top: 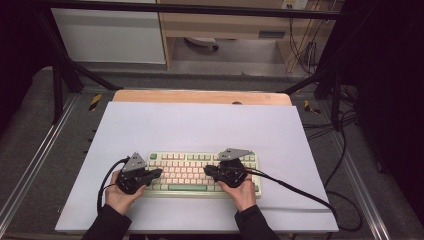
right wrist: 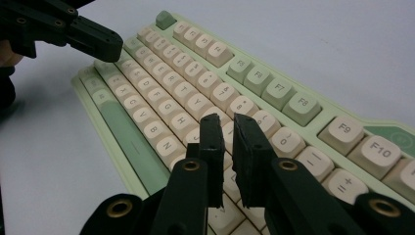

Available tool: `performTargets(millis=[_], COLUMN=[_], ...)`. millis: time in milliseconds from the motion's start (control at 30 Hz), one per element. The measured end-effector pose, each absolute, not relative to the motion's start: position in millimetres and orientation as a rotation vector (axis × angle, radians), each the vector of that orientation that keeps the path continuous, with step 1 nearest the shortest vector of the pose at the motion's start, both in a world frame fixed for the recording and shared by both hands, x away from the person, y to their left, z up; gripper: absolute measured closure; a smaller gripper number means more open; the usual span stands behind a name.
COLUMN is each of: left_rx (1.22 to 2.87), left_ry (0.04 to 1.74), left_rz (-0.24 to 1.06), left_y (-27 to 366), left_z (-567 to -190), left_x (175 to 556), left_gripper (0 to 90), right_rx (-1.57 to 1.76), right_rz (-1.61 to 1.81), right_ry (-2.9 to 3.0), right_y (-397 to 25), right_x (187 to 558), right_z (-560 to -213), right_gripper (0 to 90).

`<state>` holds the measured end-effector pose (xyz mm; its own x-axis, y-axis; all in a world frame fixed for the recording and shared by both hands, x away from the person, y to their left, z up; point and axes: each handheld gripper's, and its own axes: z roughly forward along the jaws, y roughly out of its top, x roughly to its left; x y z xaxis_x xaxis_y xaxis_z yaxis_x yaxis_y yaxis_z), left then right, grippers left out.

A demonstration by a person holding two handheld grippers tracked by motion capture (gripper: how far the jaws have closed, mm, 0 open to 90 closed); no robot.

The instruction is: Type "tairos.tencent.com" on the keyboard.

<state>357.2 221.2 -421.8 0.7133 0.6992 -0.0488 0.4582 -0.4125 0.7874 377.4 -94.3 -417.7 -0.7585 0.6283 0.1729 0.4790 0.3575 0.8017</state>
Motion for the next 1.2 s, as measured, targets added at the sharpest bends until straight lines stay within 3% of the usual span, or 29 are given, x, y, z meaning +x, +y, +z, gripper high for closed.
performTargets(millis=[300,1200], left_rx=[2.079,2.080], left_ry=[0.878,0.874], left_rz=[0.367,0.367], left_y=[221.6,221.4], left_z=[-421.5,-420.9], left_x=[357.2,357.1], left_gripper=[90.0,90.0], right_rx=[1.023,1.034], right_rz=[1.359,1.348], right_ry=[2.462,2.470], right_y=[-82.4,-76.6], right_x=[384.5,390.3], right_z=[-423.0,-429.7], right_gripper=[90.0,90.0])
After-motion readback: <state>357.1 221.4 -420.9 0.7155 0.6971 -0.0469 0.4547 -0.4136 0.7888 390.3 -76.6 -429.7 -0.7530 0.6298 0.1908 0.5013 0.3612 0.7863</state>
